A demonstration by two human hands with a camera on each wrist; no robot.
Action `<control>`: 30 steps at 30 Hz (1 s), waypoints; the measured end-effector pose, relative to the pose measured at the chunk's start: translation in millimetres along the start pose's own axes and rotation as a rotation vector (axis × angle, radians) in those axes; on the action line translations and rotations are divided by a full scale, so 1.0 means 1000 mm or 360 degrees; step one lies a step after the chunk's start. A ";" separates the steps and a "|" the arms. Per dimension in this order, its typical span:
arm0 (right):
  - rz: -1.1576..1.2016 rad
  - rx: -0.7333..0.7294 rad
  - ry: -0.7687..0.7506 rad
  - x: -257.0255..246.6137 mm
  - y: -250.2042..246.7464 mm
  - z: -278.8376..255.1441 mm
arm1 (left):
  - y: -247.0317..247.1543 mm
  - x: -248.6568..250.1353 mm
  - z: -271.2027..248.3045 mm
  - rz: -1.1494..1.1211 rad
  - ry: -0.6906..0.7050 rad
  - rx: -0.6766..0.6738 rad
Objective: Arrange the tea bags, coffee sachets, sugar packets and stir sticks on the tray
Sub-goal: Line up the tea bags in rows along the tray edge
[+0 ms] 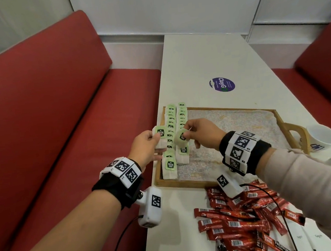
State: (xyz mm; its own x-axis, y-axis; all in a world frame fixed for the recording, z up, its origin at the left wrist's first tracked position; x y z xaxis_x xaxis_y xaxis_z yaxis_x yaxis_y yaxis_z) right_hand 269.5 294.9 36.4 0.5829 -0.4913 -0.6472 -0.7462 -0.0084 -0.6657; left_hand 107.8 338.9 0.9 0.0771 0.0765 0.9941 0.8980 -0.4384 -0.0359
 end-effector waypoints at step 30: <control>-0.0733 -0.0057 0.0135 0.013 0.038 0.009 | 0.003 0.001 0.004 0.0183 0.0064 0.0010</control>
State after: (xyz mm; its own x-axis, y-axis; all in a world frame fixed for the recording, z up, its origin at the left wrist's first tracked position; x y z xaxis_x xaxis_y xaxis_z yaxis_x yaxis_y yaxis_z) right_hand 251.0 296.0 -0.5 0.8287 -0.4989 -0.2538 -0.4276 -0.2715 -0.8622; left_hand 111.9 341.5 1.6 0.1626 -0.0101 0.9866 0.8870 -0.4365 -0.1506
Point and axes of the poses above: each hand's wrist, its own z-axis towards the middle knuckle, its own y-axis out of the palm, x = y × z, the point moved 8 cm from there along z, towards the middle knuckle, and after that the axes turned 13 degrees about y, right-handed, at the moved point
